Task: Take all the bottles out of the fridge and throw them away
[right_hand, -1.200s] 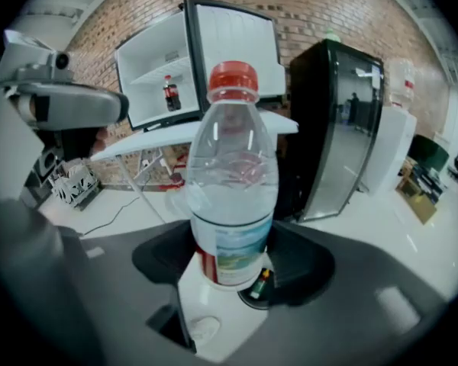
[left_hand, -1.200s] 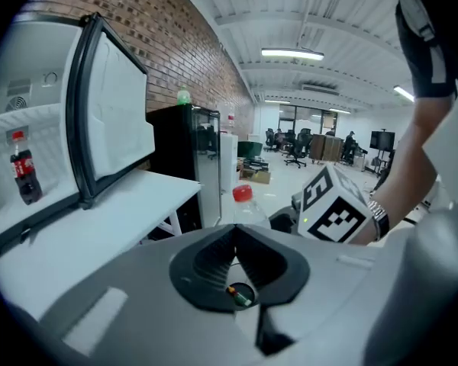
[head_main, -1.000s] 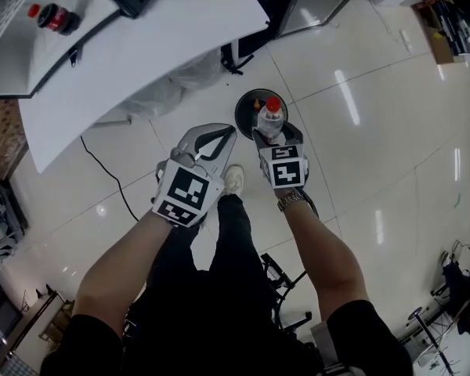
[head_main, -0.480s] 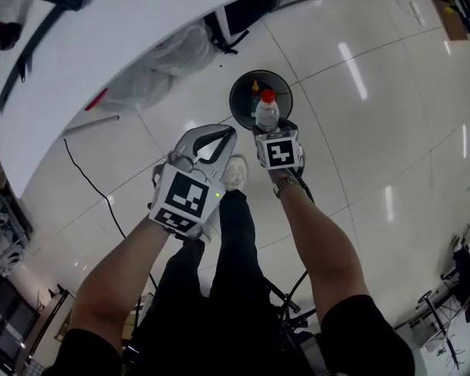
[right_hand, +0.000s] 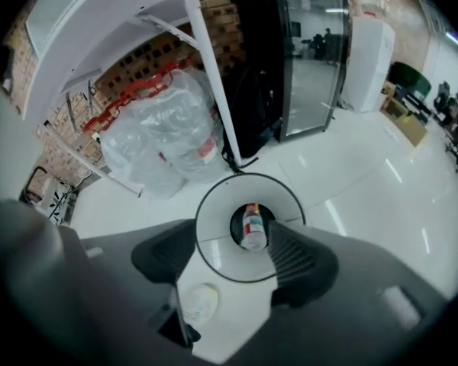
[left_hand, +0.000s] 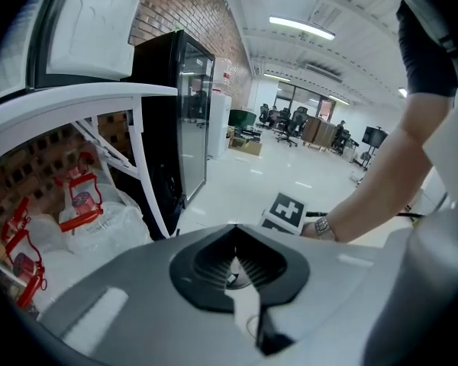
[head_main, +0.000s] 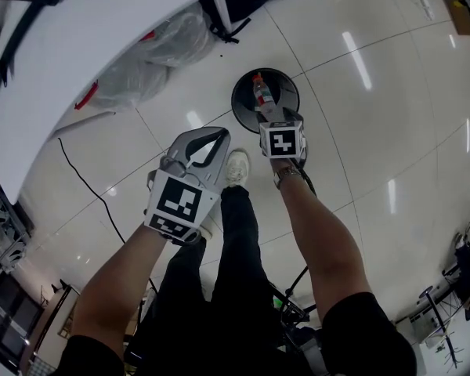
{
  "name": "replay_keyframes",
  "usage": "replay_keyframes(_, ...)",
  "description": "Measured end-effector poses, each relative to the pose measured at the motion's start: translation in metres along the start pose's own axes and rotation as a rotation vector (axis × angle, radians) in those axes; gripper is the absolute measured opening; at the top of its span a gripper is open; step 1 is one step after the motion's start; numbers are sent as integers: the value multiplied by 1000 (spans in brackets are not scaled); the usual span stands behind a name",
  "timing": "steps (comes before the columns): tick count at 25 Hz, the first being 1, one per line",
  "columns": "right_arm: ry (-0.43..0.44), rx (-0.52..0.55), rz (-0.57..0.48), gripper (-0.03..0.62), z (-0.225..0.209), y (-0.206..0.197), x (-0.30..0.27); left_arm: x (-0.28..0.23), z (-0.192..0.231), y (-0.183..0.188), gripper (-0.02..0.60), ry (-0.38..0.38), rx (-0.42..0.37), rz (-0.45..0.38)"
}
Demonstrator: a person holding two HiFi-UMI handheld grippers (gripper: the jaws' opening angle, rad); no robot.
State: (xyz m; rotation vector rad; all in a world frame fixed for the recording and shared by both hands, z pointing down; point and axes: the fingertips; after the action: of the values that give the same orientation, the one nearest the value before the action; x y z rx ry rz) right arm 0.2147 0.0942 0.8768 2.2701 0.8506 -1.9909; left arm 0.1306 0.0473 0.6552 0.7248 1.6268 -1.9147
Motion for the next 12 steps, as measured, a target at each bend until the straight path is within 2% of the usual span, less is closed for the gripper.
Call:
replay_keyframes(7,53,-14,6,301,20,-3,14,9,5,11,3,19,9,-9)
replay_keyframes(12,76,29,-62,301,34,19,44,29,12,24,3,55,10,-18)
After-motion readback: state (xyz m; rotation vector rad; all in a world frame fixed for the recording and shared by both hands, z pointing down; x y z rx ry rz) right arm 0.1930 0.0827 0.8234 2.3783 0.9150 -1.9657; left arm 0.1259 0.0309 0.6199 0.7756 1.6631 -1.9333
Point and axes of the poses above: the fingertips, and each gripper's own axes: x backward along the fingers, z to its left, y out of its top, and after that the axes turned 1 degree about y, right-handed
